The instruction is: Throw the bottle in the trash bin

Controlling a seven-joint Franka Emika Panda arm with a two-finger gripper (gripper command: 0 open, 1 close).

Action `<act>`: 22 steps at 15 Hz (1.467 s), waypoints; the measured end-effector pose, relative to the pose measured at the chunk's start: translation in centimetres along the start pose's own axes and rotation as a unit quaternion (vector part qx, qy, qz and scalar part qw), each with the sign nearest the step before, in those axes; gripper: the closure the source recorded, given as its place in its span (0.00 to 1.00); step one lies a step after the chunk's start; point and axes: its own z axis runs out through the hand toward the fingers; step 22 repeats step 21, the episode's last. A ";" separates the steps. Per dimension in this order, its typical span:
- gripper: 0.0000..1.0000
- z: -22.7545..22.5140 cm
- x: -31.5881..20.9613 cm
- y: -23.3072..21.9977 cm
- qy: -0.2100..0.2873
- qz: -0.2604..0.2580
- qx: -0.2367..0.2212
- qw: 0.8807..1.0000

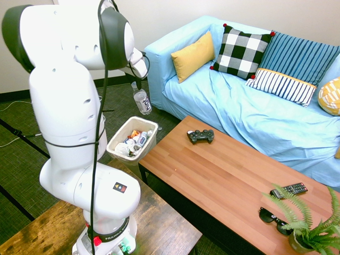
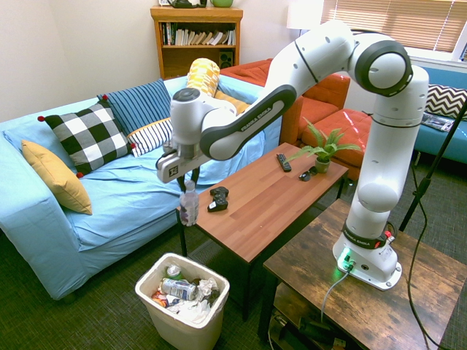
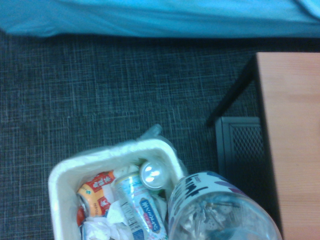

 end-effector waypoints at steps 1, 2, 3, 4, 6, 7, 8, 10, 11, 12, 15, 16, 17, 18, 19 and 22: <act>1.00 1.5 -2.1 -1.6 0.004 -0.011 -0.007 1.000; 1.00 3.3 -3.9 -2.8 0.005 -0.020 -0.017 1.000; 1.00 5.5 -5.1 -3.6 0.006 -0.026 -0.027 0.999; 1.00 7.7 -6.0 -4.3 0.008 -0.031 -0.037 0.999; 1.00 11.5 -6.6 -4.9 0.014 -0.032 -0.055 0.998; 0.00 12.9 -6.7 -5.1 0.017 -0.032 -0.061 0.997; 0.00 13.9 -6.8 -5.2 0.018 -0.030 -0.067 0.997; 0.00 14.9 -6.9 -5.4 0.016 -0.025 -0.072 0.997; 0.00 15.1 -6.9 -5.3 0.016 -0.022 -0.072 0.997; 0.00 15.2 -6.7 -5.3 0.015 -0.019 -0.073 0.997; 0.00 15.4 -6.2 -5.3 0.016 -0.015 -0.075 0.997; 0.00 15.4 -6.1 -5.3 0.015 -0.015 -0.076 0.997; 0.00 15.4 -6.0 -5.3 0.014 -0.015 -0.077 0.997; 0.00 15.4 -5.9 -5.3 0.013 -0.014 -0.077 0.997; 0.00 15.4 -5.7 -5.3 0.013 -0.013 -0.076 0.997; 0.00 15.4 -5.3 -5.4 0.010 -0.008 -0.071 0.997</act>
